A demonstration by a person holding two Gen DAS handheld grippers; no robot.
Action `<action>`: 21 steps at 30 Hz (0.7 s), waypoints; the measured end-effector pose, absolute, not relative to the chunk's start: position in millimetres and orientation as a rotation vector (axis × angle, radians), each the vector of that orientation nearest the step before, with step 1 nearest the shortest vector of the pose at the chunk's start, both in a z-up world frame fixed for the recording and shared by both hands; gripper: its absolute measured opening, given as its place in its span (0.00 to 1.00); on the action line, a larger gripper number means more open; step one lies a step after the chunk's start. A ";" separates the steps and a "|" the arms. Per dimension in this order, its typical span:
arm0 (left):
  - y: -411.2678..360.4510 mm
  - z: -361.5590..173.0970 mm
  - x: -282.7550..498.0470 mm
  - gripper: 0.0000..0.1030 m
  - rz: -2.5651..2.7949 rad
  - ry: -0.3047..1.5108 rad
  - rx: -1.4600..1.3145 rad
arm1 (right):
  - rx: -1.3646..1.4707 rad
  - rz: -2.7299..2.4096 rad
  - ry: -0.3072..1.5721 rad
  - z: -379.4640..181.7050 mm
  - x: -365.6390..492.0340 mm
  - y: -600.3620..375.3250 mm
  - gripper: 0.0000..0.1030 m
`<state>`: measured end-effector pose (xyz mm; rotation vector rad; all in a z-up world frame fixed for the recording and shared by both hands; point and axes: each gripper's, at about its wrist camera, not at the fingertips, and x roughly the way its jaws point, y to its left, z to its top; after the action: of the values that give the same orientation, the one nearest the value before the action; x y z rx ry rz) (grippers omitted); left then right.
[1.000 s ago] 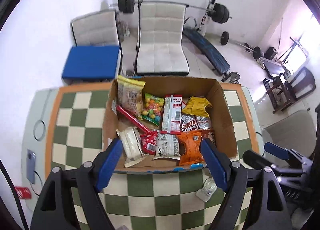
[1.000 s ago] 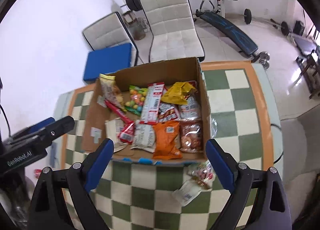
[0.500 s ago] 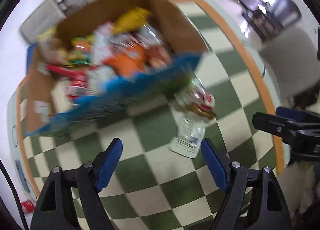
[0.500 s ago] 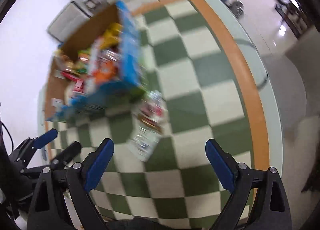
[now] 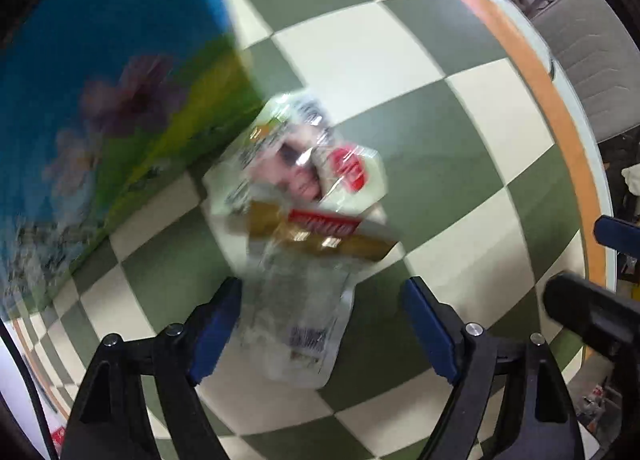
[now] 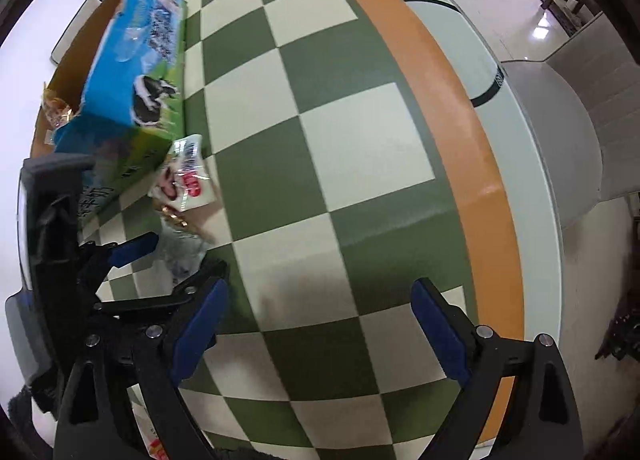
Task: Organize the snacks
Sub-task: 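Move both open tools down to the clear pouches beside the box, then grasp a clear gold-labelled pouch with the left tool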
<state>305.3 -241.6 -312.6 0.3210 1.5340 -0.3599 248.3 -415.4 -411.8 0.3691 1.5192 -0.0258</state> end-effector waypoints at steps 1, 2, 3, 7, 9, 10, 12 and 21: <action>-244.8 -312.6 306.0 0.79 -0.361 1.535 0.322 | 0.371 -0.028 1.520 -412.9 248.4 -416.9 0.92; -247.5 -312.4 307.0 0.79 -0.362 1.535 0.321 | 0.371 -0.030 1.519 -413.9 249.0 -418.1 0.92; -249.4 -312.1 307.9 0.79 -0.361 1.532 0.321 | 0.371 -0.030 1.519 -414.5 248.8 -418.7 0.92; -246.6 -307.3 307.5 0.75 -0.352 1.508 0.266 | 0.378 -0.021 1.525 -417.3 253.4 -421.5 0.92; -240.8 -303.3 307.4 0.59 -0.332 1.494 0.249 | 0.361 -0.014 1.522 -416.3 257.9 -419.5 0.92; -236.2 -301.7 307.4 0.56 -0.325 1.491 0.239 | 0.355 -0.011 1.524 -416.0 259.6 -418.3 0.92; -228.7 -300.8 307.2 0.55 -0.311 1.503 0.206 | 0.350 0.001 1.525 -414.8 263.0 -415.7 0.92; -146.0 -302.9 284.7 0.55 -0.122 1.574 0.000 | 0.310 0.127 1.504 -410.0 292.3 -377.9 0.92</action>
<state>284.7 -146.0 -302.9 -0.0004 1.5744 -0.1219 292.3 -377.9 -410.0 0.3101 1.5043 0.1268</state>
